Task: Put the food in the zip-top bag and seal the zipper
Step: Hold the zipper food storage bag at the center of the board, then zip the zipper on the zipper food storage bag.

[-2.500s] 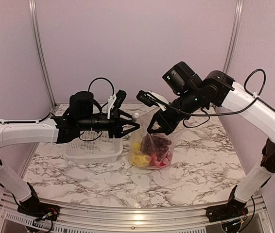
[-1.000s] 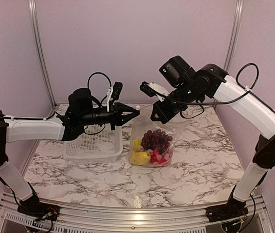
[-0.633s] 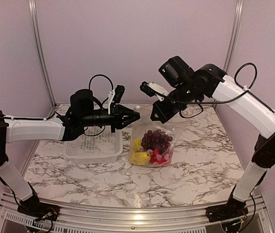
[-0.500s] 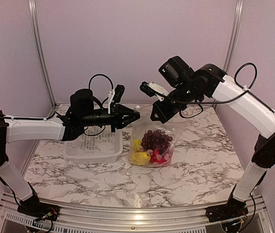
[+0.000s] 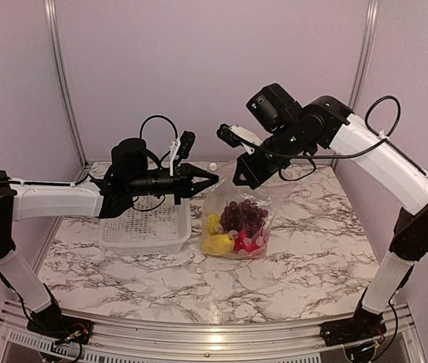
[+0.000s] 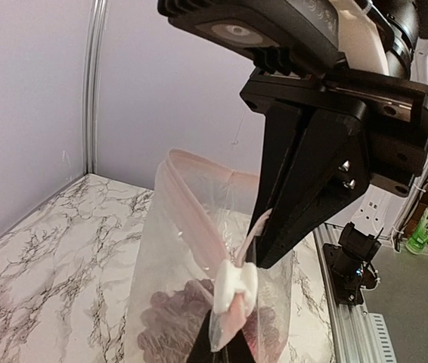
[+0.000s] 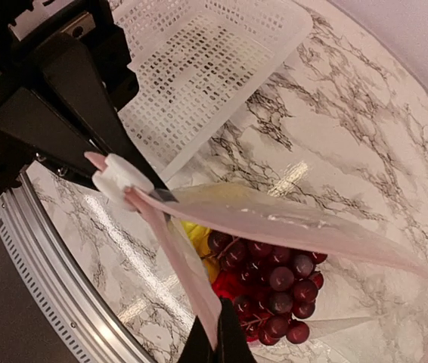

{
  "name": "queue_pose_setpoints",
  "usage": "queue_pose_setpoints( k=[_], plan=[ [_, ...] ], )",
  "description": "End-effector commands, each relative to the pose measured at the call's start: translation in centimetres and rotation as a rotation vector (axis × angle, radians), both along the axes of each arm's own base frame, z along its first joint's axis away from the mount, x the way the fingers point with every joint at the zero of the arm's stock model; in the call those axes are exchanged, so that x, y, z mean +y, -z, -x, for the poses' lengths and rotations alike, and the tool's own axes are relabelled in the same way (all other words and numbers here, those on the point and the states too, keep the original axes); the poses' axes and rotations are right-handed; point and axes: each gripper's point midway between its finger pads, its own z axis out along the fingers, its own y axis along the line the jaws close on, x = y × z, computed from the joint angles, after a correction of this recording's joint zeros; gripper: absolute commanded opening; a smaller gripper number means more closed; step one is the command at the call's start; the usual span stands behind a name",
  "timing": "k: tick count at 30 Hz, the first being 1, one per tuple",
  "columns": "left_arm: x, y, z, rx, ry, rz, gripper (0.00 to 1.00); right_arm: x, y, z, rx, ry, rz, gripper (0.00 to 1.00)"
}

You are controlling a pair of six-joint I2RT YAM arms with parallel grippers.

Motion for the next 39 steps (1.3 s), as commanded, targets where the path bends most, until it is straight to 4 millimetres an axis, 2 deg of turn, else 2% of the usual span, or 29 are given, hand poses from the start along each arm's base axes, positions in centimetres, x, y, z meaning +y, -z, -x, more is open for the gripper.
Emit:
queue_pose_setpoints(
  k=[1, 4, 8, 13, 20, 24, 27, 29, 34, 39],
  plan=[
    [1.1, -2.2, 0.6, -0.026, -0.013, 0.007, 0.00, 0.8, -5.3, -1.2, -0.087, 0.036, -0.125, 0.00],
    [1.5, -2.0, 1.0, -0.012, -0.012, -0.021, 0.00, 1.0, -6.6, -1.7, -0.129, 0.042, -0.156, 0.01],
    [2.3, -1.4, 1.5, 0.008, -0.026, -0.054, 0.00, 1.3, -5.8, -1.5, -0.124, 0.011, -0.141, 0.08],
    [3.4, -0.9, 2.2, 0.029, -0.053, -0.078, 0.00, 2.5, -6.7, 0.5, -0.124, -0.091, -0.187, 0.25],
    [4.5, -0.8, 3.7, 0.048, -0.039, -0.117, 0.00, 3.9, -7.8, 1.9, -0.167, -0.214, -0.257, 0.29],
    [5.1, -0.6, 5.0, 0.046, -0.001, -0.141, 0.00, 5.1, -7.6, 2.9, -0.236, -0.324, -0.303, 0.42],
    [5.3, -0.2, 5.7, 0.062, 0.025, -0.160, 0.00, 6.4, -9.3, 3.7, -0.300, -0.399, -0.362, 0.49],
    [5.6, -0.2, 6.2, 0.061, 0.034, -0.161, 0.00, 7.3, -9.8, 4.4, -0.314, -0.454, -0.381, 0.51],
    [6.2, -0.1, 6.6, 0.047, 0.024, -0.158, 0.00, 8.9, -8.7, 5.4, -0.307, -0.551, -0.386, 0.52],
    [6.1, -0.6, 6.7, 0.075, 0.028, -0.134, 0.00, 9.5, -8.2, 5.8, -0.297, -0.586, -0.391, 0.54]
  ],
)
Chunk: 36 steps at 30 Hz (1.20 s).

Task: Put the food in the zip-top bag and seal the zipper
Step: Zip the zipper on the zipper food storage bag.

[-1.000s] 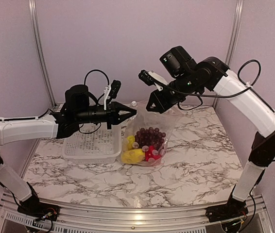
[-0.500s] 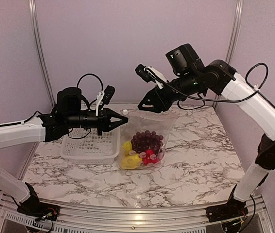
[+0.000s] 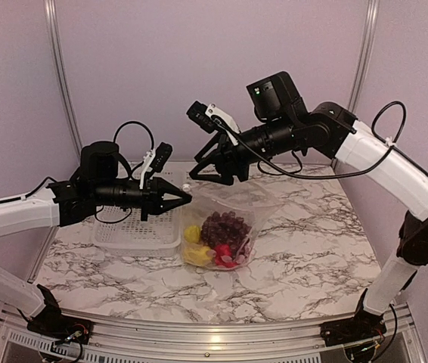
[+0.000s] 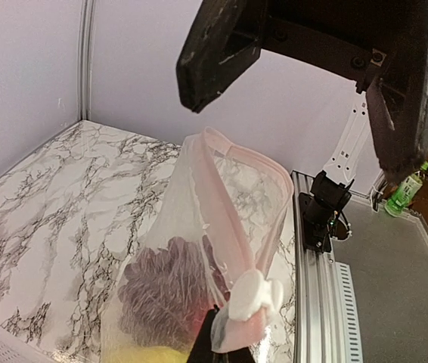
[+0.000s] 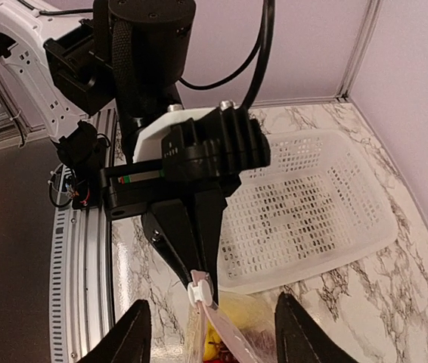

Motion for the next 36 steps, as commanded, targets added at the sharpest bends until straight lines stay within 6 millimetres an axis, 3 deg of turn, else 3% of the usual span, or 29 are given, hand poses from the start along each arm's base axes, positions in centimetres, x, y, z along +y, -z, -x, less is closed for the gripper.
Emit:
queue_pose_setpoints(
  k=[1, 5, 16, 36],
  plan=[
    [0.3, -1.1, 0.5, 0.017, 0.016, 0.034, 0.00, 1.2, -0.5, 0.7, -0.033, -0.067, -0.024, 0.56],
    [-0.2, -1.6, 0.6, 0.058, 0.032, 0.044, 0.00, 0.9, 0.4, 0.2, -0.054, -0.047, 0.011, 0.58],
    [-0.7, -1.9, 0.3, 0.094, 0.047, 0.035, 0.00, 1.5, 2.7, 0.9, -0.026, -0.073, 0.069, 0.46],
    [-1.1, -2.0, -0.2, 0.107, 0.050, 0.039, 0.00, 1.1, 4.7, 0.5, -0.027, -0.054, 0.127, 0.37]
  ],
)
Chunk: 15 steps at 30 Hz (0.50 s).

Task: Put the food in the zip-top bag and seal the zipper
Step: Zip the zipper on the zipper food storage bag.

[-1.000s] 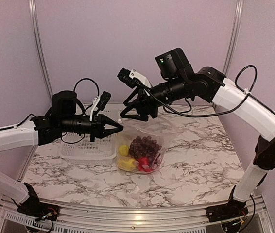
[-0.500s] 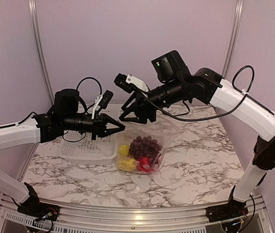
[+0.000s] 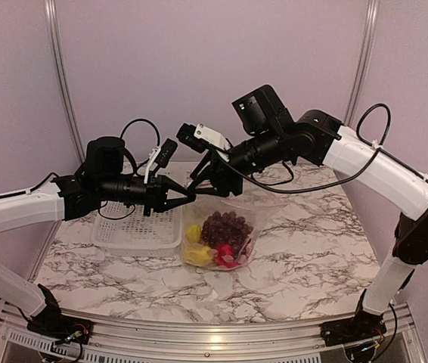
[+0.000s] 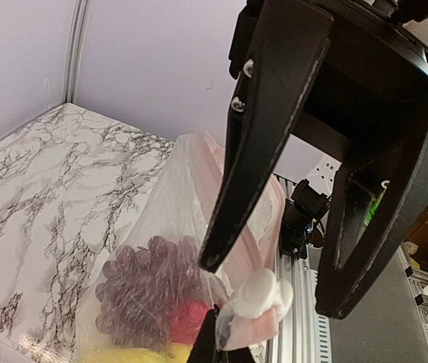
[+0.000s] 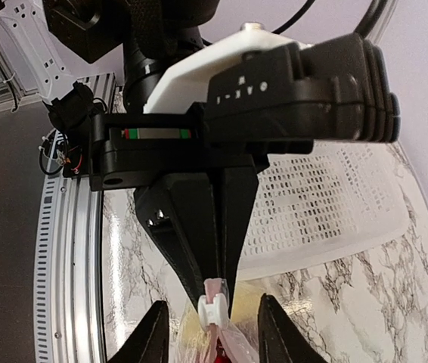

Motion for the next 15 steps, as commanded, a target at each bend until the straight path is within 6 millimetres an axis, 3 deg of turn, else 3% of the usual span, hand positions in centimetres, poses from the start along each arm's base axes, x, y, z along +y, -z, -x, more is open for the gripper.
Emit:
queue_pose_setpoints(
  k=[1, 15],
  plan=[
    [-0.27, -1.73, -0.18, -0.020, 0.020, 0.032, 0.00, 0.18, 1.18, 0.26, 0.004, -0.006, 0.034, 0.36],
    [-0.65, -1.65, -0.51, -0.014, 0.033, 0.029, 0.00, -0.08, 1.58, -0.20, -0.014, 0.016, 0.054, 0.18]
  ],
)
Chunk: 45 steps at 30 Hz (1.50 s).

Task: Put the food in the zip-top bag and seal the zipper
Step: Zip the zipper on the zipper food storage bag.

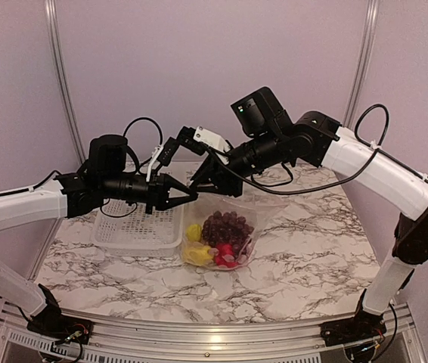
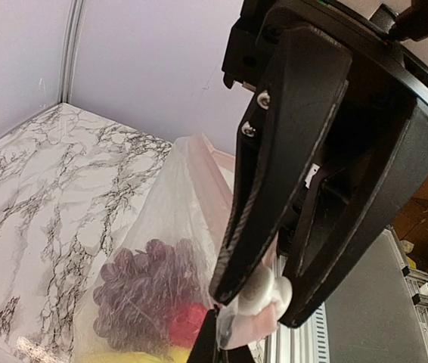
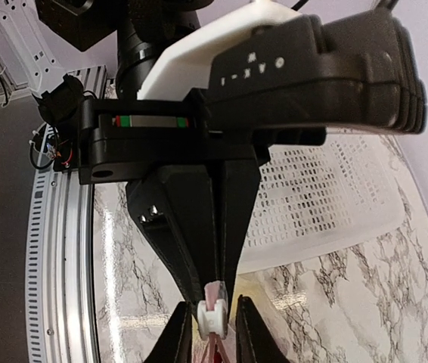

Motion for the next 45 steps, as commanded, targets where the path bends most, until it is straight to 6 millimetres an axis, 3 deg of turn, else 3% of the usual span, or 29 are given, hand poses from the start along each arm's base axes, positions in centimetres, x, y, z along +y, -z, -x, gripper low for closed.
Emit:
queue_pose_setpoints(
  k=[1, 10, 16, 18, 22, 28, 31, 39, 45],
  plan=[
    [-0.3, -1.6, -0.3, -0.025, 0.019, 0.028, 0.00, 0.1, 0.8, 0.1, -0.004, 0.005, 0.030, 0.17],
    [-0.3, -1.5, -0.4, -0.033, 0.023, 0.023, 0.00, 0.0, 1.0, -0.1, -0.008, 0.015, 0.037, 0.11],
    [-0.4, -1.4, -0.8, -0.072, 0.016, 0.027, 0.16, 0.1, 1.0, -0.2, -0.007, 0.013, 0.036, 0.06],
    [-0.5, -1.6, -0.9, -0.085, 0.013, 0.032, 0.17, 0.1, 1.0, -0.1, -0.005, 0.012, 0.036, 0.06],
    [-0.7, -2.0, -1.2, -0.101, 0.010, 0.038, 0.16, 0.1, 1.0, -0.1, -0.006, 0.011, 0.037, 0.06],
    [-0.8, -2.3, -1.3, -0.117, 0.017, 0.047, 0.00, 0.0, 1.3, -0.2, -0.004, 0.018, 0.046, 0.06],
    [-0.7, -2.3, -1.4, -0.120, 0.008, 0.047, 0.00, -0.2, 1.6, -0.4, -0.007, 0.036, 0.061, 0.07],
    [1.1, -2.3, -2.0, -0.150, -0.056, 0.047, 0.00, -3.2, 1.4, -1.7, -0.036, 0.119, 0.096, 0.06],
    [2.1, -2.3, -3.1, -0.155, -0.108, 0.045, 0.00, -5.6, 2.7, -1.8, 0.005, 0.153, 0.129, 0.08]
  ],
)
